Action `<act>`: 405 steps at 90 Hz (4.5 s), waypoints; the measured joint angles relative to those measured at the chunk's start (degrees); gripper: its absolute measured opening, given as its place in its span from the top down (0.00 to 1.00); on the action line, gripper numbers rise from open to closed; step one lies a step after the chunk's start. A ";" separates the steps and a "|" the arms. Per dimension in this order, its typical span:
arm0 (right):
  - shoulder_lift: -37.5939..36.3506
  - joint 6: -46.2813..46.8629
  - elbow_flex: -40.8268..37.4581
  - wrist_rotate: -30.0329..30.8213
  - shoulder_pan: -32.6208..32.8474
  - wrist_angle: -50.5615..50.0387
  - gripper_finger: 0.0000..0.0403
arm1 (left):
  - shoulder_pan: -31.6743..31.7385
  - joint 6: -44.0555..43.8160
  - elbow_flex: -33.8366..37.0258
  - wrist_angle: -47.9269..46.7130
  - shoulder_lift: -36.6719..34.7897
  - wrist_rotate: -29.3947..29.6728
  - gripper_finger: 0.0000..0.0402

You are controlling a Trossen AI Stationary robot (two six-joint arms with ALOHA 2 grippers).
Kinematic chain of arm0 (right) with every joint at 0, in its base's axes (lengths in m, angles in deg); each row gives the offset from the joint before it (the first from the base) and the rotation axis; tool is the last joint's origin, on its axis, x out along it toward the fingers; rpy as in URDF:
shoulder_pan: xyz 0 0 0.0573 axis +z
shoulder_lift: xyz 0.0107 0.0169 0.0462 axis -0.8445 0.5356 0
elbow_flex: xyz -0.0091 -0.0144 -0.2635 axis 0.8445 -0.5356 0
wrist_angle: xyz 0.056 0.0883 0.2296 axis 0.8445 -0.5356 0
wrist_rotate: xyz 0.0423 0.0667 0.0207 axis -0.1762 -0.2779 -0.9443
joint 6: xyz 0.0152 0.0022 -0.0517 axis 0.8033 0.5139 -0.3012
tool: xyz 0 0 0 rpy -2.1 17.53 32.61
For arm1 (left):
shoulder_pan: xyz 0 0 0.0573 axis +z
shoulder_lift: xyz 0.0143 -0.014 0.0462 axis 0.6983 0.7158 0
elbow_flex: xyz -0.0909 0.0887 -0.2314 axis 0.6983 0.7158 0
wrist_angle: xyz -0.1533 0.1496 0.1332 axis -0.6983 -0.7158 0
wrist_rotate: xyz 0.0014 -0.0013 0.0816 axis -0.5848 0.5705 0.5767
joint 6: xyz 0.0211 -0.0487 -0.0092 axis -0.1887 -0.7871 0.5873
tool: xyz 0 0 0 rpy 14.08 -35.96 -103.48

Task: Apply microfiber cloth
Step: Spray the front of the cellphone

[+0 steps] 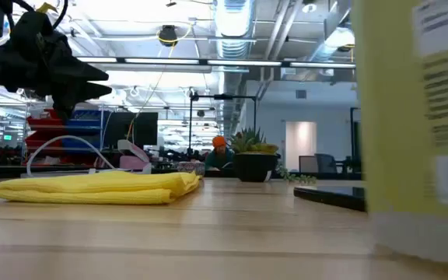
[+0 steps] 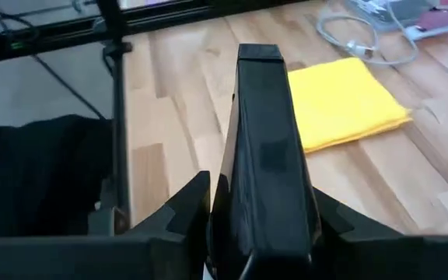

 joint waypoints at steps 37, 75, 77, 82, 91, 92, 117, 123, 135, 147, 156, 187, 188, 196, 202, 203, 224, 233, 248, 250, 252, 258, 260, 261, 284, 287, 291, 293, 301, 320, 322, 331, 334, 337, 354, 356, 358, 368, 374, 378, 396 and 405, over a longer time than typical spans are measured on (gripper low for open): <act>-0.22 -2.60 -0.26 -0.80 -0.79 -0.67 0.31 | 0.00 0.02 -0.01 -0.01 -0.02 0.01 0.67; -5.41 -6.27 -0.26 -0.86 -1.44 1.80 0.25 | 0.00 0.00 0.00 -0.04 0.00 0.00 0.67; -5.70 -7.35 -0.26 -0.86 -1.44 2.53 0.25 | 0.00 0.00 0.00 -0.04 0.00 0.00 0.67; -6.45 -10.93 -0.26 -0.84 -1.44 4.85 0.25 | 0.00 0.00 0.00 -0.04 0.00 0.00 0.67; -8.07 -18.14 -0.26 -0.69 -1.92 9.19 0.25 | 0.00 -0.01 -0.01 -0.05 -0.02 0.00 0.67; -8.34 -18.81 -0.26 -0.69 -1.97 9.43 0.25 | 0.00 -0.03 -0.02 -0.05 -0.02 0.00 0.67; -19.17 -19.49 -0.23 0.88 -4.27 0.24 0.25 | 0.00 -18.19 0.00 0.10 -0.02 0.01 0.67; -22.14 -12.27 -0.15 0.88 -5.73 -7.51 0.25 | 0.00 -22.26 -0.01 0.11 0.00 0.00 0.67; -25.07 5.46 -1.02 -2.44 -9.31 -27.08 0.25 | -0.02 -24.53 0.00 -0.15 -0.02 -2.62 0.67; -24.14 9.71 -7.52 -14.13 -12.02 -28.97 0.25 | -0.02 -23.19 0.00 -0.48 0.00 -5.74 0.67; -21.64 6.69 -14.38 -20.32 -13.14 -23.49 0.27 | -0.02 -23.39 0.00 -0.44 0.00 -5.71 0.67; -15.18 -0.47 -37.65 -29.93 -15.63 10.13 0.64 | -0.02 -21.28 -0.02 0.24 0.96 -2.58 0.67; -15.01 -0.48 -38.04 -29.94 -15.81 10.67 0.66 | -0.02 -21.16 -0.02 0.25 1.11 -2.30 0.67; -13.57 -0.48 -40.63 -29.99 -17.47 13.68 0.82 | -0.02 -21.03 -0.02 1.03 2.83 -1.20 0.67; -12.03 -1.22 -41.80 -30.69 -18.63 17.44 0.92 | -0.06 -21.02 -0.02 2.42 4.69 -1.20 0.67; -11.73 -1.53 -41.90 -30.92 -18.82 18.08 0.94 | -0.08 -20.95 -0.02 2.76 5.06 -1.20 0.67; -5.15 -7.84 -41.79 -33.93 -22.30 31.06 0.98 | -0.83 -17.90 -2.76 5.03 15.58 -1.21 0.75; -2.87 -8.15 -41.75 -32.17 -24.44 34.65 0.99 | -1.91 -15.84 -5.00 8.01 20.80 -1.20 0.81; -3.18 -6.41 -41.39 -23.00 -28.83 34.26 1.00 | -4.01 -14.20 -9.77 7.73 29.44 -2.40 0.90; -3.61 -6.60 -41.38 -22.27 -29.38 33.64 1.00 | -4.32 -14.01 -10.51 7.95 30.66 -2.86 0.91; -4.16 -6.89 -41.30 -21.59 -29.91 32.90 1.00 | -4.59 -13.94 -11.27 8.09 31.85 -3.48 0.92; -6.35 -7.89 -41.23 -22.15 -31.55 32.33 1.00 | -5.40 -13.90 -13.70 8.03 35.79 -5.58 0.95; -7.19 -7.98 -41.12 -22.76 -32.06 32.41 1.00 | -5.60 -13.89 -14.50 7.95 37.21 -6.27 0.95; -7.68 -7.99 -41.07 -23.19 -32.30 32.54 1.00 | -5.75 -13.87 -14.94 7.94 38.04 -6.68 0.96; -17.00 -2.81 -41.53 -31.44 -36.69 26.86 0.91 | -7.65 -8.57 -26.85 10.25 59.32 -11.54 1.00; -17.63 -1.34 -41.70 -32.15 -37.14 26.24 0.87 | -7.52 -8.33 -28.45 10.19 62.25 -11.54 1.00; -17.85 0.72 -42.44 -32.77 -37.60 25.44 0.82 | -7.00 -8.53 -30.68 9.86 66.39 -11.55 1.00; -17.78 1.60 -43.01 -33.21 -37.80 25.22 0.79 | -6.65 -9.16 -31.76 9.76 68.36 -11.66 1.00; -17.49 5.33 -45.84 -34.94 -38.61 26.93 0.69 | -4.88 -12.87 -35.75 8.94 76.00 -15.42 1.00; -16.13 12.49 -50.63 -38.97 -41.53 34.42 0.47 | -1.02 -19.27 -45.09 9.32 92.60 -24.76 1.00; -15.77 12.79 -50.70 -39.69 -41.76 35.20 0.45 | -0.70 -19.40 -46.02 9.19 94.05 -24.81 1.00; -13.19 13.11 -50.69 -42.24 -42.38 39.05 0.39 | 0.84 -19.54 -49.89 8.90 100.22 -24.82 1.00; -11.93 13.46 -50.69 -42.48 -42.36 40.44 0.37 | 1.29 -19.56 -51.00 8.64 101.93 -25.09 1.00; -10.87 14.24 -50.64 -42.66 -42.32 41.69 0.37 | 1.68 -19.56 -52.07 8.71 103.61 -25.61 1.00; -5.37 16.43 -50.42 -42.81 -42.27 49.21 0.37 | 3.21 -20.41 -57.33 9.33 110.93 -29.68 1.00; -4.96 16.58 -50.42 -42.81 -42.27 50.27 0.37 | 3.27 -20.36 -57.99 9.50 111.64 -29.90 1.00; -4.59 16.82 -50.42 -42.78 -42.27 51.15 0.37 | 3.33 -20.25 -58.56 9.52 112.31 -30.29 1.00; -3.67 17.55 -50.69 -42.76 -42.27 54.43 0.37 | 3.56 -20.21 -60.32 8.47 114.76 -31.35 1.00; -3.55 17.26 -50.73 -42.79 -42.28 55.53 0.37 | 3.51 -20.22 -61.02 8.48 115.46 -31.31 1.00; -3.90 16.95 -50.70 -42.93 -42.25 55.86 0.37 | 3.50 -20.26 -61.21 8.69 115.59 -30.91 1.00; -5.40 15.17 -50.69 -43.94 -41.58 55.90 0.41 | 3.45 -20.24 -61.19 9.05 115.61 -30.33 1.00; -5.51 14.75 -50.71 -44.24 -41.48 54.98 0.51 | 3.47 -20.29 -61.16 9.07 115.64 -30.23 1.00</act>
